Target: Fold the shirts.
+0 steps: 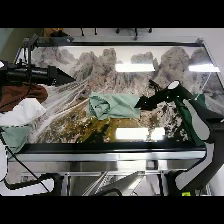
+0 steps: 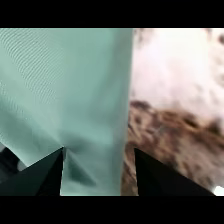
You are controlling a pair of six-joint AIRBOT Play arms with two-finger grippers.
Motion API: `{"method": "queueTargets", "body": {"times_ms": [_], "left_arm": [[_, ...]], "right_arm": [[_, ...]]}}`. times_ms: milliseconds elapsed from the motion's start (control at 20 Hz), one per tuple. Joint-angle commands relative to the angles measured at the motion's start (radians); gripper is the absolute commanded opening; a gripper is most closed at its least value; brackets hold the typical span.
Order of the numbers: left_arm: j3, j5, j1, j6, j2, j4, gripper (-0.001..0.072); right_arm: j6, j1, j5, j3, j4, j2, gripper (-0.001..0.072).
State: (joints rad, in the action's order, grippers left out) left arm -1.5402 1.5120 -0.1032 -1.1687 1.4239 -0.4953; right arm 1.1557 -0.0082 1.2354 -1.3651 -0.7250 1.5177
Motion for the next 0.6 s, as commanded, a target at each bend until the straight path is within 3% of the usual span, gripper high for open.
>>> {"method": "queueTargets", "body": {"times_ms": [0,50,100,150,200,350,550], "left_arm": [[0.0,0.007,0.001,-0.003,0.0,0.0,0.002],[0.0,0.007,0.001,-0.003,0.0,0.0,0.002],[0.0,0.006,0.001,-0.003,0.0,0.0,0.002],[0.0,0.004,0.001,-0.004,0.0,0.001,0.0019],[0.0,0.003,0.001,-0.004,0.0,0.0,0.002],[0.0,0.006,0.001,-0.027,0.0,0.001,0.002],[0.0,0.008,0.001,-0.06,0.0,0.002,0.002]], "right_arm": [[-0.121,0.0,-0.036,0.011,0.206,0.057,0.0397],[-0.152,0.0,-0.035,0.011,0.245,0.061,0.0251],[-0.177,0.0,-0.034,0.011,0.286,0.062,0.0191],[-0.208,-0.001,-0.025,0.008,0.333,0.061,0.0053],[-0.227,-0.002,-0.009,0.008,0.385,0.05,0.0019],[-0.234,-0.018,0.03,-0.026,0.438,-0.073,0.0019],[-0.154,-0.119,-0.095,-0.145,0.431,-0.356,0.0019]]}}
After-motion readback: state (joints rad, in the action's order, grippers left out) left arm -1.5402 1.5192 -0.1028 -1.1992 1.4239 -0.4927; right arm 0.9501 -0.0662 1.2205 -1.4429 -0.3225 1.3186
